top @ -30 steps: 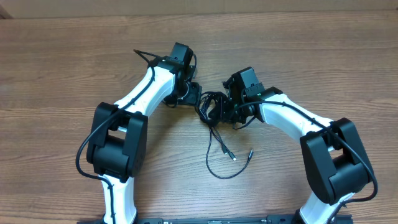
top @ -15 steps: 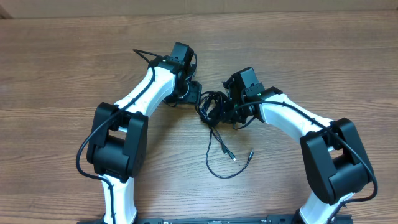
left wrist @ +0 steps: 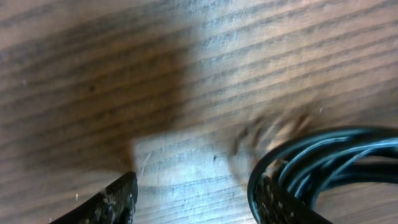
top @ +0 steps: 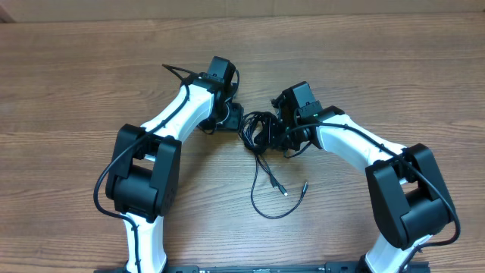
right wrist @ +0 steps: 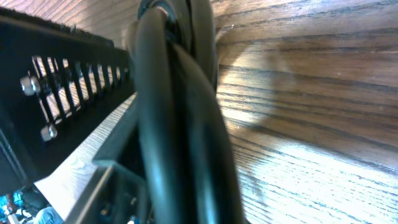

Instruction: Untangle cables

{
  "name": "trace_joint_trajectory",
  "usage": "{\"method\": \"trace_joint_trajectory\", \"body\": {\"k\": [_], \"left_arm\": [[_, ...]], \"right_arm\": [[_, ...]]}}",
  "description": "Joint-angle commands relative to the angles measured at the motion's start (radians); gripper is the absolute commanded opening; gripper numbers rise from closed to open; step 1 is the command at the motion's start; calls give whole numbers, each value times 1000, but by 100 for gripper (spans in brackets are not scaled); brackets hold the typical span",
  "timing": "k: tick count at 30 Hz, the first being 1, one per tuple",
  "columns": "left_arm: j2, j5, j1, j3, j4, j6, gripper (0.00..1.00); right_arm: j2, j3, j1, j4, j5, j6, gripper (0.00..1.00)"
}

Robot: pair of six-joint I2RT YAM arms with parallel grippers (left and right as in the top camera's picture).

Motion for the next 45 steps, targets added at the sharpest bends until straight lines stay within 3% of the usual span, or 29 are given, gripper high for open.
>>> {"method": "trace_joint_trajectory", "body": {"k": [1, 14, 45], "left_arm": [[-14, -22, -1, 62, -39, -10, 60], [-11, 7, -25, 116, -95, -6, 62], [-9, -174, -52, -8, 57, -33, 63]], "right_arm": [[-15, 0, -2, 8, -2, -3, 4], [-15, 0, -2, 8, -2, -3, 4], [-15, 0, -2, 5, -2, -3, 4]]}}
